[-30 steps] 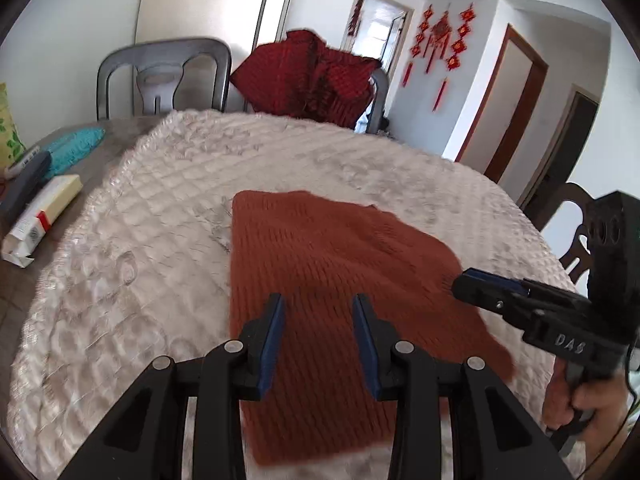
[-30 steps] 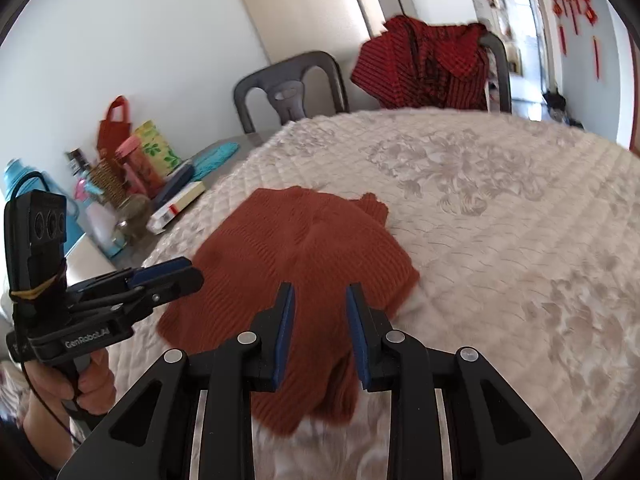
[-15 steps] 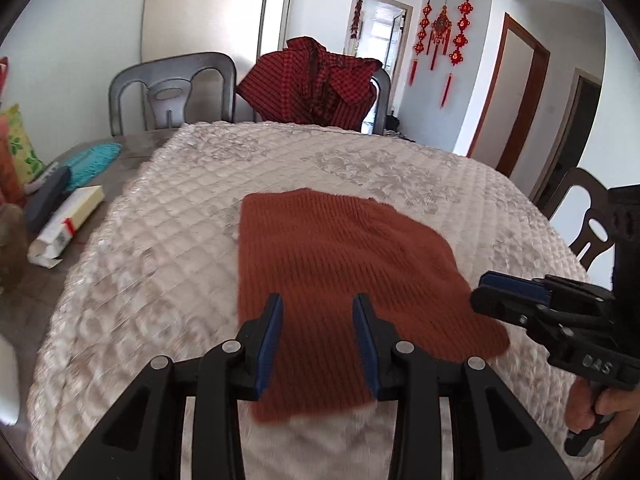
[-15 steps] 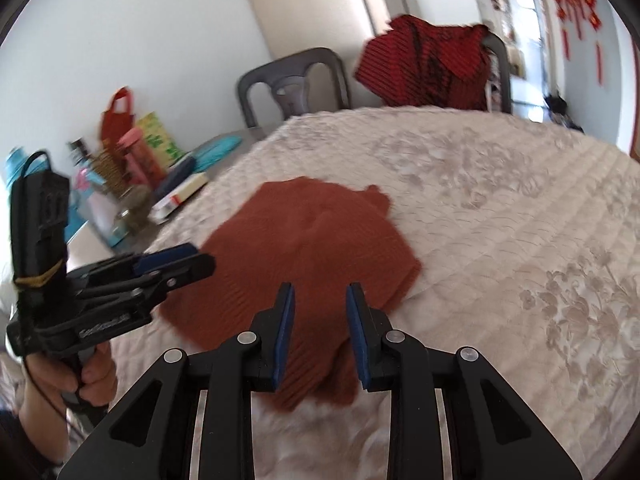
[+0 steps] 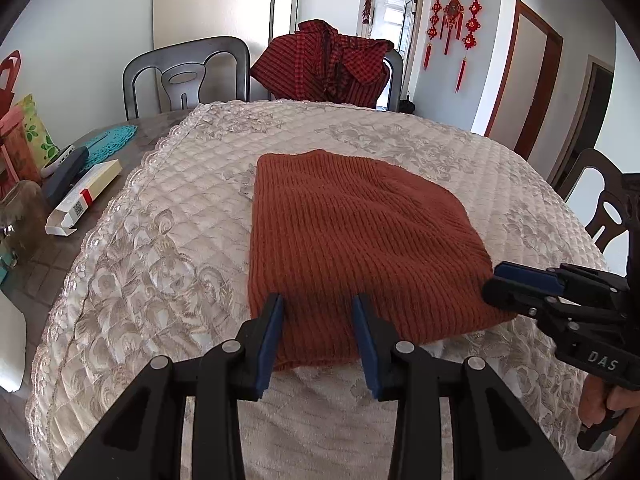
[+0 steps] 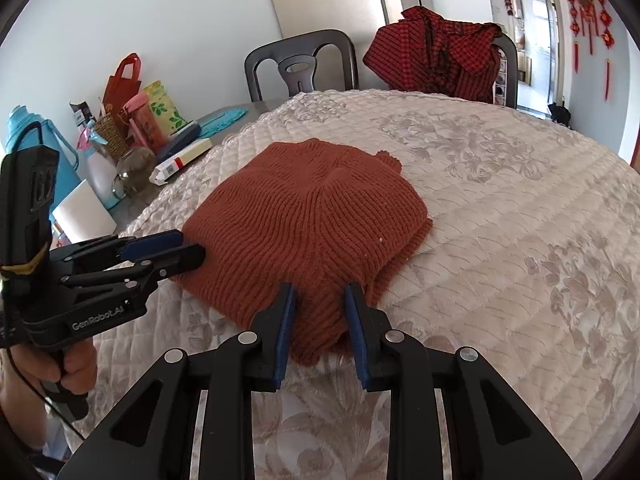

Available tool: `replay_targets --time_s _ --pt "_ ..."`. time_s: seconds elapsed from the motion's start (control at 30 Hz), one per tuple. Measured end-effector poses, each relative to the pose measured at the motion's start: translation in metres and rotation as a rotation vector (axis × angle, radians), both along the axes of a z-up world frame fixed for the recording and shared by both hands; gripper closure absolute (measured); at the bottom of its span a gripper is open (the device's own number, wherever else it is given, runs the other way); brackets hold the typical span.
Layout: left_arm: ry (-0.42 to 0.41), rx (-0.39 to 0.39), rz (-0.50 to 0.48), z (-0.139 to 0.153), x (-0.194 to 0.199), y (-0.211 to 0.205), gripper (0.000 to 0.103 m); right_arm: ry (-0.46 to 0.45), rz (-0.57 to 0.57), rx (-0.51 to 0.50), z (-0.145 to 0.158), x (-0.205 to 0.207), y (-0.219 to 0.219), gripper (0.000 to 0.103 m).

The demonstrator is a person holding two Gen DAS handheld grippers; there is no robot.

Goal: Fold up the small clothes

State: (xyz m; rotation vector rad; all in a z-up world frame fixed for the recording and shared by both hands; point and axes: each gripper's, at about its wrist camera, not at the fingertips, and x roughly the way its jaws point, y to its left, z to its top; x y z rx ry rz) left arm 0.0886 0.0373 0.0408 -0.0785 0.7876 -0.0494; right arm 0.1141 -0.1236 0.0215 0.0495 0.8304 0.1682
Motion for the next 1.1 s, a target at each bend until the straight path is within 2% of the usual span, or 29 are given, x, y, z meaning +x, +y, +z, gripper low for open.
replay_targets --time_s 0.1,0.23,0.3,0.33,0.47,0.8,1.1 --pt "0.004 0.003 0.004 0.002 -0.008 0.000 0.064 0.000 -0.008 0.012 0.004 -0.012 -0.001 0.076" --pt "0.001 0.029 -0.006 0.005 -0.021 -0.002 0.057 0.003 -0.007 -0.012 0.008 -0.029 0.002 0.076" --pt "0.004 0.039 -0.012 0.005 -0.029 -0.002 0.054 0.013 -0.009 -0.026 0.006 -0.034 0.003 0.068" --pt "0.006 0.048 -0.012 0.005 -0.033 -0.002 0.052 0.020 -0.011 -0.035 0.004 -0.039 0.004 0.060" --pt "0.020 0.080 0.005 -0.001 -0.044 0.005 0.049 0.042 -0.016 -0.081 -0.004 -0.049 0.005 0.060" --pt "0.099 0.087 0.041 -0.025 -0.045 0.020 0.049 0.095 -0.052 -0.170 -0.023 -0.053 0.006 0.060" --pt "0.098 0.080 0.043 -0.027 -0.044 0.023 0.041 0.097 -0.049 -0.223 -0.025 -0.055 0.012 0.057"
